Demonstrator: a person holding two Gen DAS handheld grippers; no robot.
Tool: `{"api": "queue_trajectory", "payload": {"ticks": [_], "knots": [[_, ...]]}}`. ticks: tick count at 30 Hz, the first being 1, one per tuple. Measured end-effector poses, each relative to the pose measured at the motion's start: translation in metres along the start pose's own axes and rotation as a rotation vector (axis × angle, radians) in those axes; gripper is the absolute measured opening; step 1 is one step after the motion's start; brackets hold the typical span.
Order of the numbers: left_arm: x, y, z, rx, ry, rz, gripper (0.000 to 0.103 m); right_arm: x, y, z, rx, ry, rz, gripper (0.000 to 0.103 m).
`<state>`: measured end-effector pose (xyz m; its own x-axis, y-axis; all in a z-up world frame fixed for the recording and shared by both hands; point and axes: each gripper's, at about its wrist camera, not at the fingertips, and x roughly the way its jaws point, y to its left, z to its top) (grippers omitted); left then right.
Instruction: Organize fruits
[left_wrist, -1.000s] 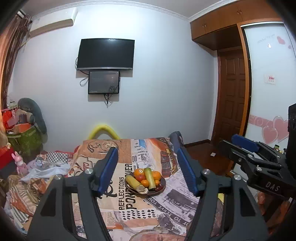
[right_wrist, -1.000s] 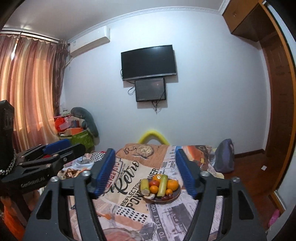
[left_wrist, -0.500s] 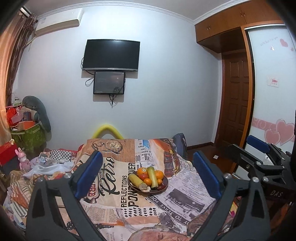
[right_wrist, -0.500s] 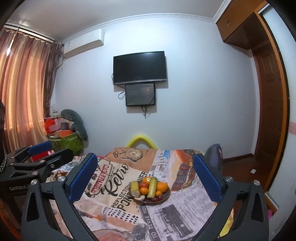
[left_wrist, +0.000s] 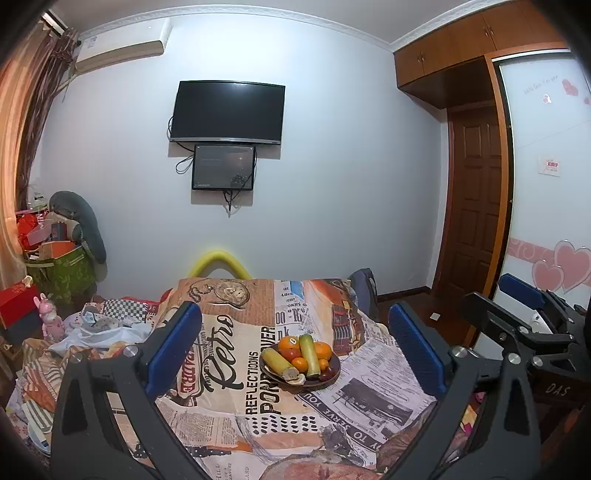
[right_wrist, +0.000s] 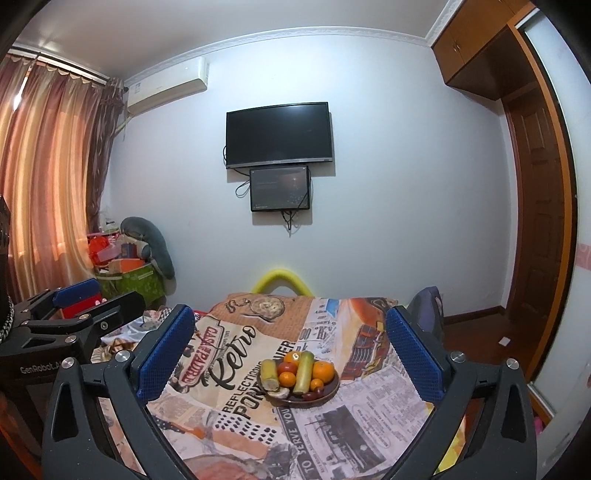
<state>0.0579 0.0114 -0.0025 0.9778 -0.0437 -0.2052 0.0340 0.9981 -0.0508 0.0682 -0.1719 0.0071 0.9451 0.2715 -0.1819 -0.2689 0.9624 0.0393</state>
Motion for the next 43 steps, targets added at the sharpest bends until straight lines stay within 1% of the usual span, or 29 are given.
{"api": "queue_trajectory", "payload": {"ticks": [16, 43], "knots": [[0.000, -0.004, 0.002, 0.012, -0.001, 0.003, 0.103, -0.002, 0.001, 0.002, -0.001, -0.006, -0.001, 0.103], [0.001, -0.011, 0.004, 0.020, 0.001, -0.015, 0.103, -0.004, -0.001, 0.005, 0.014, -0.009, -0.006, 0.103]]}}
